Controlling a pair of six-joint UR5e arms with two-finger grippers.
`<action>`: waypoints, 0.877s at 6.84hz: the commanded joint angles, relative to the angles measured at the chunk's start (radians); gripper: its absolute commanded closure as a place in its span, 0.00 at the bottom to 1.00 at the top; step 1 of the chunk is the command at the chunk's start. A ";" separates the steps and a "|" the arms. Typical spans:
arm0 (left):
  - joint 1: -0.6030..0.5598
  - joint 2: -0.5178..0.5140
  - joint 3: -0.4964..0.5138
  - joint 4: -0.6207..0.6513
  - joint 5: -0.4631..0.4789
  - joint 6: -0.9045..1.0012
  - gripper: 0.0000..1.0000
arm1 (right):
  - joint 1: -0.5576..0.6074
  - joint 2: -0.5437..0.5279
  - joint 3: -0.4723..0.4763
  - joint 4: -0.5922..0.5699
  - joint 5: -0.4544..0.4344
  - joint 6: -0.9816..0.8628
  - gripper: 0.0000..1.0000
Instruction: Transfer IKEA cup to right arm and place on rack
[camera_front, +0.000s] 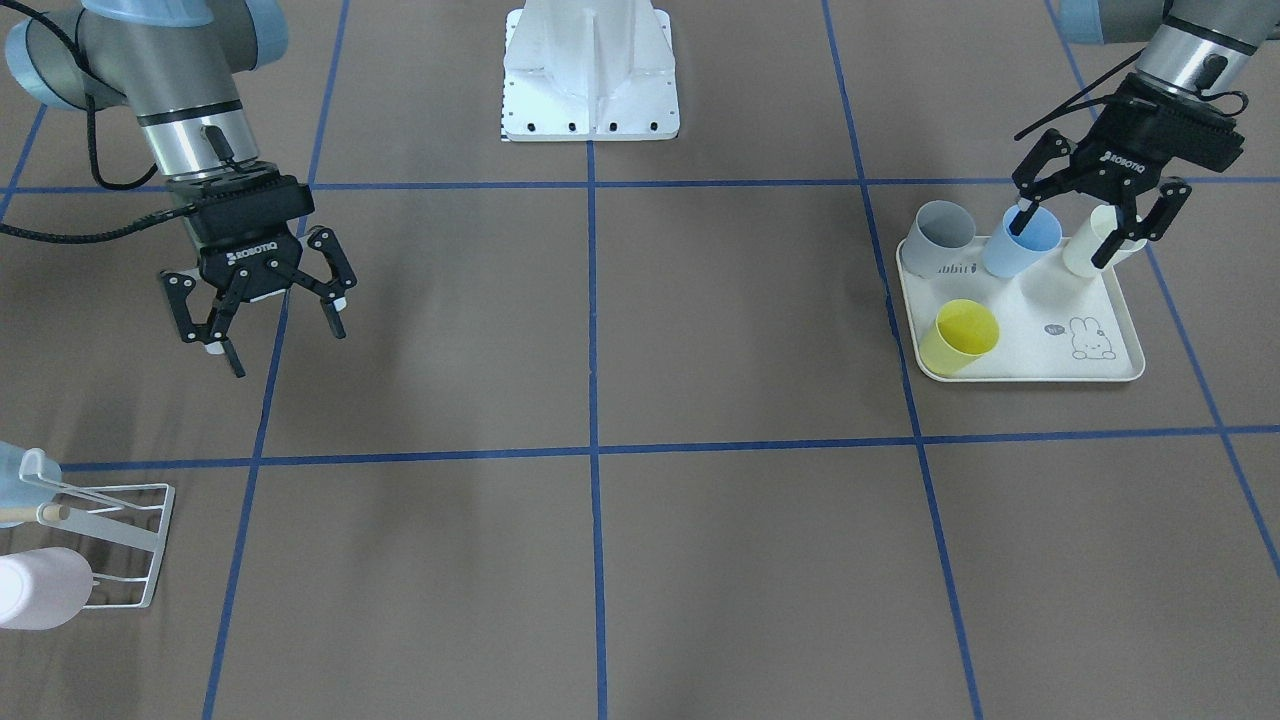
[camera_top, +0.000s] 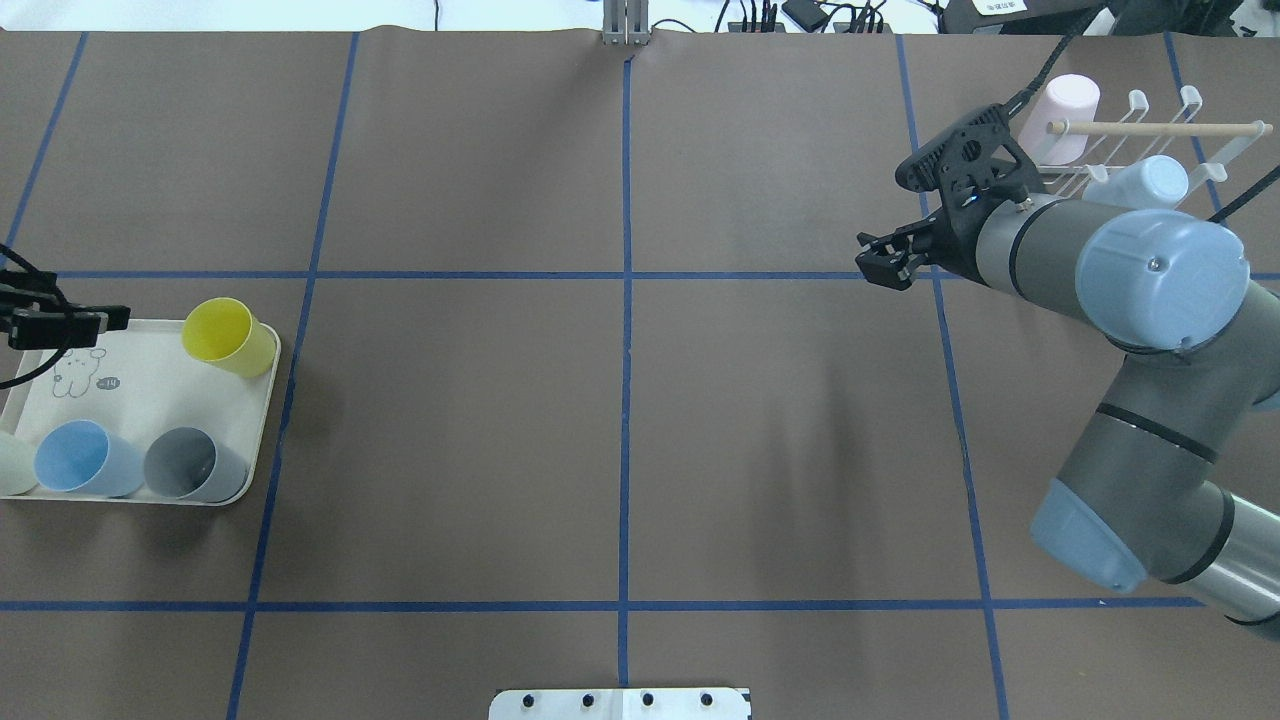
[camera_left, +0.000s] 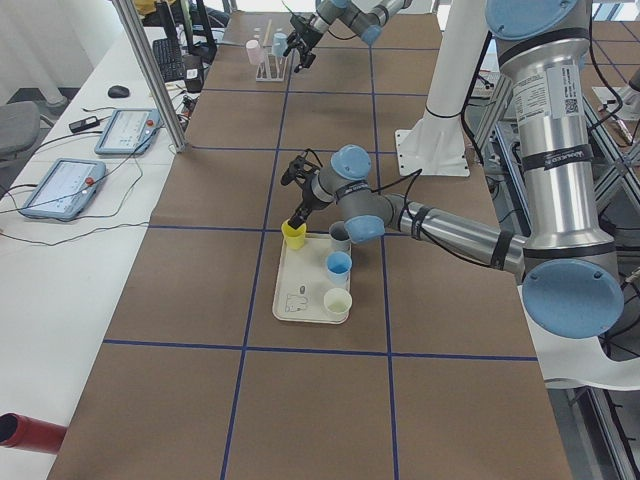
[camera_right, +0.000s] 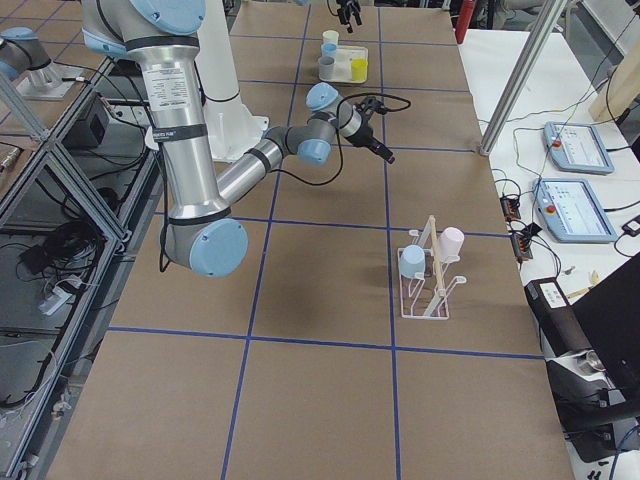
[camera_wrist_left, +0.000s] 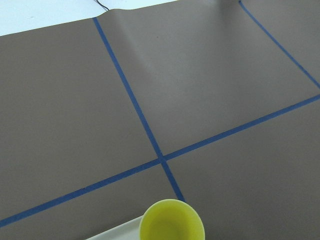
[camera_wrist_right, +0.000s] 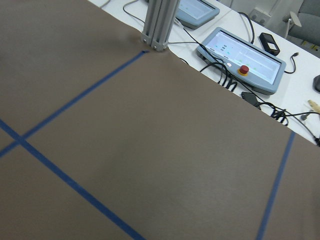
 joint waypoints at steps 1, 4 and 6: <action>0.005 0.097 0.131 -0.284 -0.001 0.003 0.00 | -0.041 0.019 -0.001 0.031 0.001 0.074 0.01; 0.009 0.111 0.216 -0.313 0.010 -0.024 0.00 | -0.060 0.019 -0.001 0.033 0.000 0.074 0.01; 0.067 0.111 0.230 -0.310 0.056 -0.021 0.00 | -0.065 0.019 0.001 0.031 0.000 0.074 0.01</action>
